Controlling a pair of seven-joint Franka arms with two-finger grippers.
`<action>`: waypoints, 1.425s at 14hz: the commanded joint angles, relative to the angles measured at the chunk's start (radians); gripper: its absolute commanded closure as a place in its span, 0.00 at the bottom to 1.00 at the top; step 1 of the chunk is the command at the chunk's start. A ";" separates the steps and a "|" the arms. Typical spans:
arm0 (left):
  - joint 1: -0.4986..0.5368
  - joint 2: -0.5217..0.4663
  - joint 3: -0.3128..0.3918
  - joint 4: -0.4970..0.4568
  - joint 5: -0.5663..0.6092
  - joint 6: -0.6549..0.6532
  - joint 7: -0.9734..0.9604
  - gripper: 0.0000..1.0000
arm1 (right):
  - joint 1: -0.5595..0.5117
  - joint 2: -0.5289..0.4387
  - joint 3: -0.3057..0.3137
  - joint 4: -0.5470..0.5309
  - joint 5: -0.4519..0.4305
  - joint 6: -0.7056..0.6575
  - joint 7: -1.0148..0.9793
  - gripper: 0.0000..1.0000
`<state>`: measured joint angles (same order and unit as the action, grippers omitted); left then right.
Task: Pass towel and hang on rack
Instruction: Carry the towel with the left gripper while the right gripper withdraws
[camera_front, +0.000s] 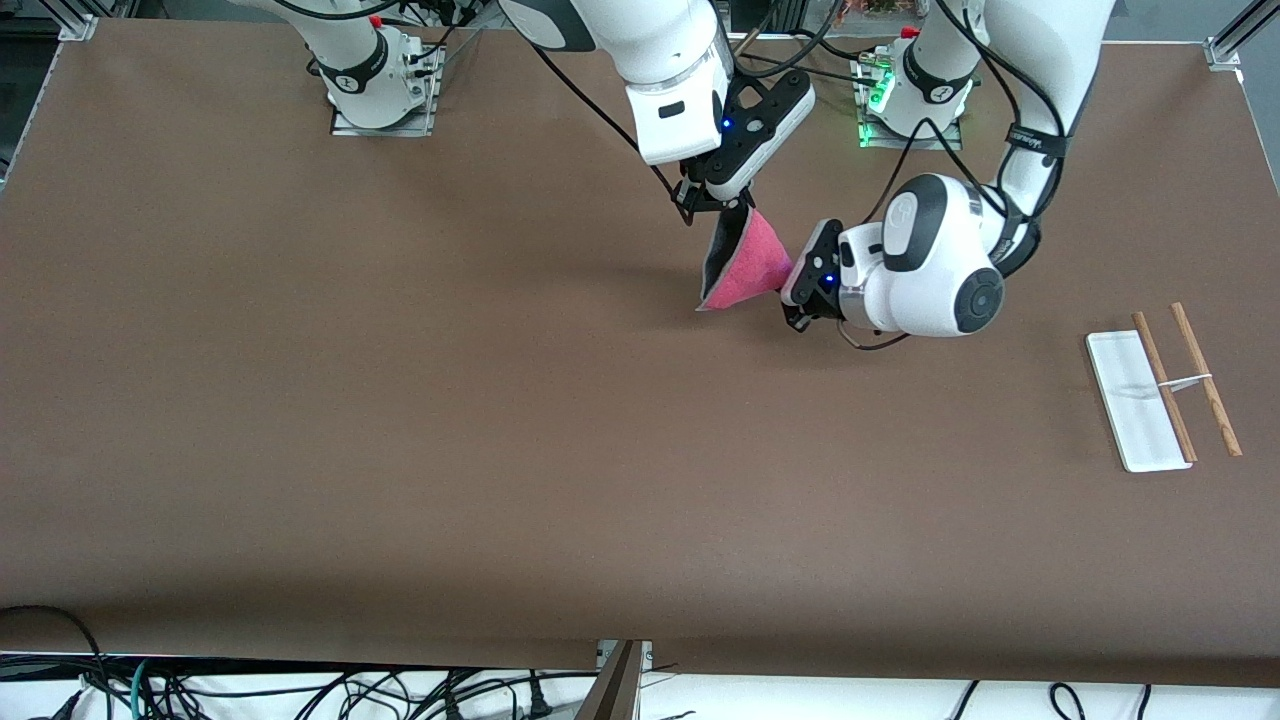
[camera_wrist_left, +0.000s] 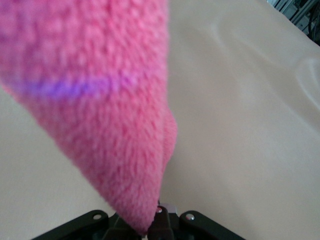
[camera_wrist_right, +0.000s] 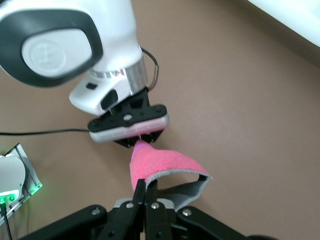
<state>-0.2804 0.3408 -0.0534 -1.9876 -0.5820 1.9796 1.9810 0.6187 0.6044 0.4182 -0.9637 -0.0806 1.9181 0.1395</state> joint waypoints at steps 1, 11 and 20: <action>0.024 -0.048 0.001 -0.003 0.031 -0.054 0.002 1.00 | -0.016 -0.011 0.005 -0.001 0.012 -0.001 -0.001 0.51; 0.219 -0.274 0.006 -0.008 0.217 -0.229 -0.152 1.00 | -0.138 -0.031 -0.001 -0.003 0.042 -0.054 -0.009 0.00; 0.512 -0.335 0.007 -0.007 0.255 -0.249 -0.225 1.00 | -0.402 -0.115 -0.090 -0.022 0.036 -0.260 -0.008 0.00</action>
<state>0.1796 -0.0069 -0.0305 -1.9899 -0.3467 1.7366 1.7698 0.2862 0.5223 0.3491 -0.9553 -0.0553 1.7068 0.1395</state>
